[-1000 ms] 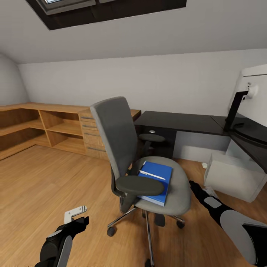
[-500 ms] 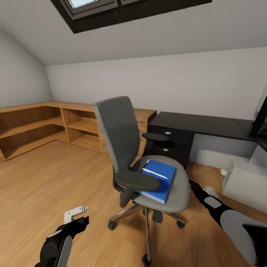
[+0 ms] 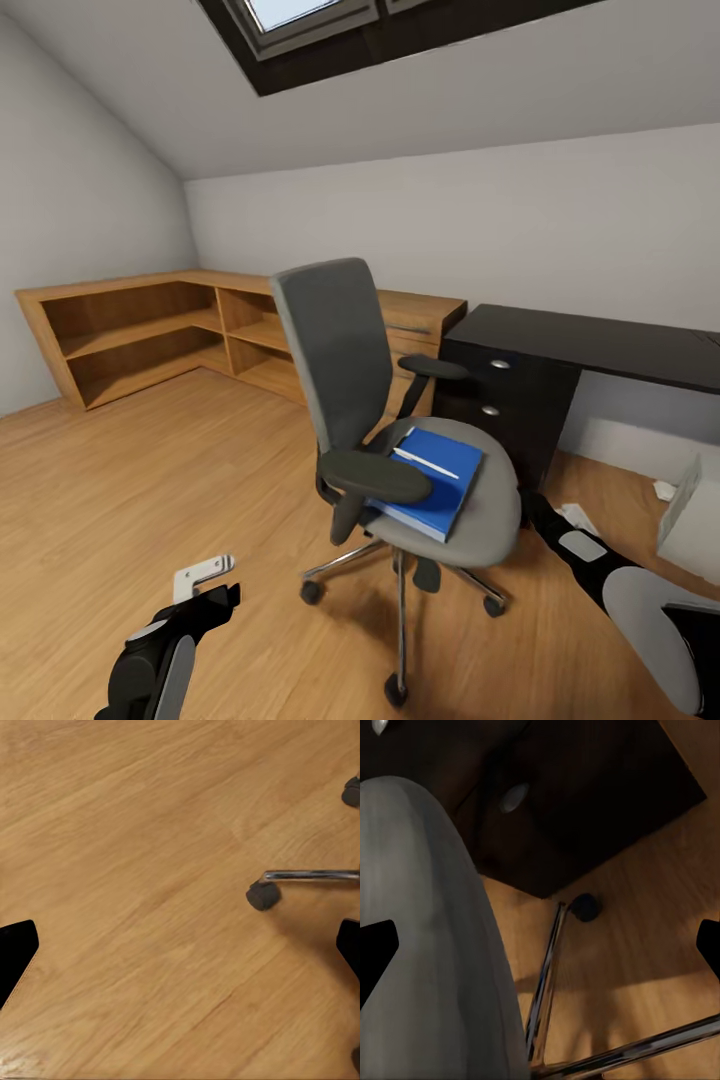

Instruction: In the bedroom, organize the workspace by keeping the computer under the desk, ensuring the monitor is on the desk, placing the keyboard on the desk next to the monitor, placing the mouse on the desk next to the keyboard, moving the folder from the swivel chair onto the desk next to the mouse, stacking the notebook on top of the folder with the pen on top of the notebook, and positioning the swivel chair next to the desk.

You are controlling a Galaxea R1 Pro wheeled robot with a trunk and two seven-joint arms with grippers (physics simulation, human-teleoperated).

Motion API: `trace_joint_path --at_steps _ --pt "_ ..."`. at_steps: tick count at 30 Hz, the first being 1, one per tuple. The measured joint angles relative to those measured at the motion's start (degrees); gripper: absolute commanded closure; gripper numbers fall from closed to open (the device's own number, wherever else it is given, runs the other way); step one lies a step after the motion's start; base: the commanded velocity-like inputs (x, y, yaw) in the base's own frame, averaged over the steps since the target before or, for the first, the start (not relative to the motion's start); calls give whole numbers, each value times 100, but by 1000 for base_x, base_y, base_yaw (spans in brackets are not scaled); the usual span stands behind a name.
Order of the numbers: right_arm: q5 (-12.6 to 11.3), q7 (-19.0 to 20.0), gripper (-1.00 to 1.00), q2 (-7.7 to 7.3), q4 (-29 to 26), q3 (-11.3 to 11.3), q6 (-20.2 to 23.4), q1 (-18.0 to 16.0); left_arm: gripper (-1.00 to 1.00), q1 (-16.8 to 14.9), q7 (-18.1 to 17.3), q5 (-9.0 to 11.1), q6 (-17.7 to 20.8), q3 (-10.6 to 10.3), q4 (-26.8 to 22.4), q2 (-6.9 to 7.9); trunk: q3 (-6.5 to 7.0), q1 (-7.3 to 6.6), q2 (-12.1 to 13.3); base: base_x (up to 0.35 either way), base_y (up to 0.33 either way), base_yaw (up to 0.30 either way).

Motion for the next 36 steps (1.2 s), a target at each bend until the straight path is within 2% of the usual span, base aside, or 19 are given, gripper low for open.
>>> trace_joint_path --at_steps 4,5,24,36 --pt "-9 12 -100 107 -7 -26 5 -5 -100 -1 0 -1 -5 -12 2 0 1 0 0 0 0 44" --pt "7 24 -100 124 -20 46 8 -3 -100 -2 0 -1 -6 -13 3 0 1 0 0 0 0 7" --pt "25 87 -100 109 26 167 -4 0 -100 -2 0 -1 -9 -23 3 -7 0 1 1 -8 0 1" --pt "28 80 -100 106 36 189 0 1 -100 -2 4 -2 -1 -24 3 -7 -1 3 1 -221 0 0"
